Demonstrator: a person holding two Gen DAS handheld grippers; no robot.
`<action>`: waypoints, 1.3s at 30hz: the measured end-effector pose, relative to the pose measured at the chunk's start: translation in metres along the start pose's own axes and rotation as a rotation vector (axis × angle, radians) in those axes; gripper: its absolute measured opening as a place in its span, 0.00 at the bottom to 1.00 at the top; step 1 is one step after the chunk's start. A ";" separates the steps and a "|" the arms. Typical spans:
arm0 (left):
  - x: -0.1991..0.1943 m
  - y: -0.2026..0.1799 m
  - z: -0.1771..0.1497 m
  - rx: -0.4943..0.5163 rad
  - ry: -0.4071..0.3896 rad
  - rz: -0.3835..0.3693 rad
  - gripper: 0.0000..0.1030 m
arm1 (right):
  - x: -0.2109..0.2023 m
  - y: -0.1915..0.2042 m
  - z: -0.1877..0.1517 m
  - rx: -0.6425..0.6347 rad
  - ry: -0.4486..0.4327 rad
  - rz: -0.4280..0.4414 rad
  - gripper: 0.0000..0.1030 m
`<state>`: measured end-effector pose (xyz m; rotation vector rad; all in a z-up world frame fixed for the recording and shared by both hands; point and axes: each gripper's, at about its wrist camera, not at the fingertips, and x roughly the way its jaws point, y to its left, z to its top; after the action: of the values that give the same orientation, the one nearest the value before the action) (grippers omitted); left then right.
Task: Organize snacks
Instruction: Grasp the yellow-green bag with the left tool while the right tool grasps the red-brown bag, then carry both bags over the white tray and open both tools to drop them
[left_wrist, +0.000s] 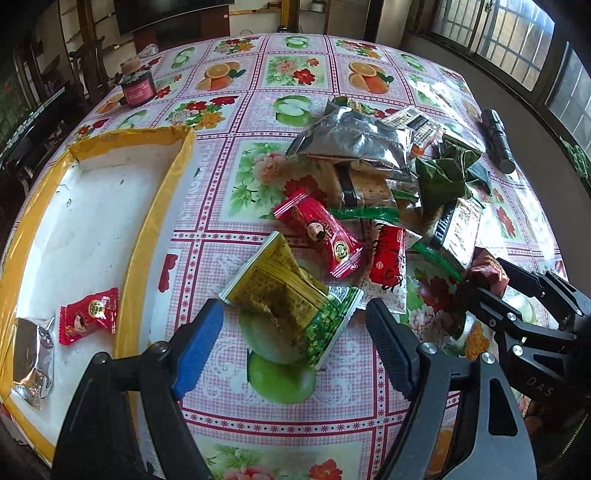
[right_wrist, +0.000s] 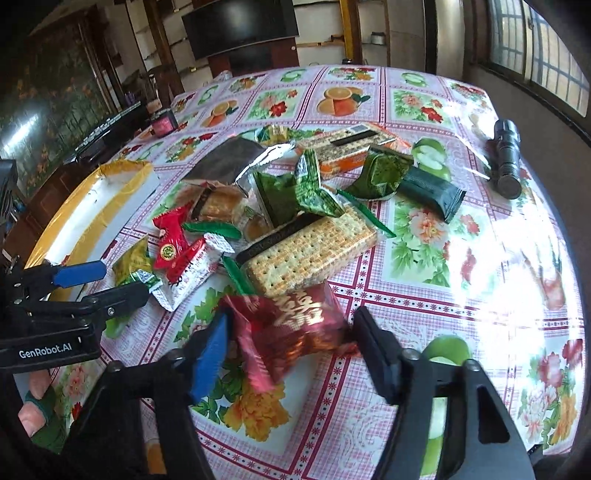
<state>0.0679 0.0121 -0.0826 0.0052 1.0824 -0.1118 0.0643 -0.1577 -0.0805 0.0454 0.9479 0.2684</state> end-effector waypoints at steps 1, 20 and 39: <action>0.003 -0.001 0.001 0.004 0.006 0.001 0.78 | 0.001 0.000 -0.001 -0.004 0.001 -0.004 0.56; -0.014 0.000 -0.004 0.036 -0.023 -0.044 0.13 | -0.022 0.008 -0.007 -0.001 -0.044 0.036 0.37; -0.092 0.019 -0.032 0.036 -0.148 -0.091 0.11 | -0.079 0.050 -0.013 -0.027 -0.147 0.162 0.37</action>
<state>-0.0011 0.0415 -0.0172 -0.0199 0.9325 -0.2108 -0.0003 -0.1300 -0.0175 0.1155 0.7947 0.4219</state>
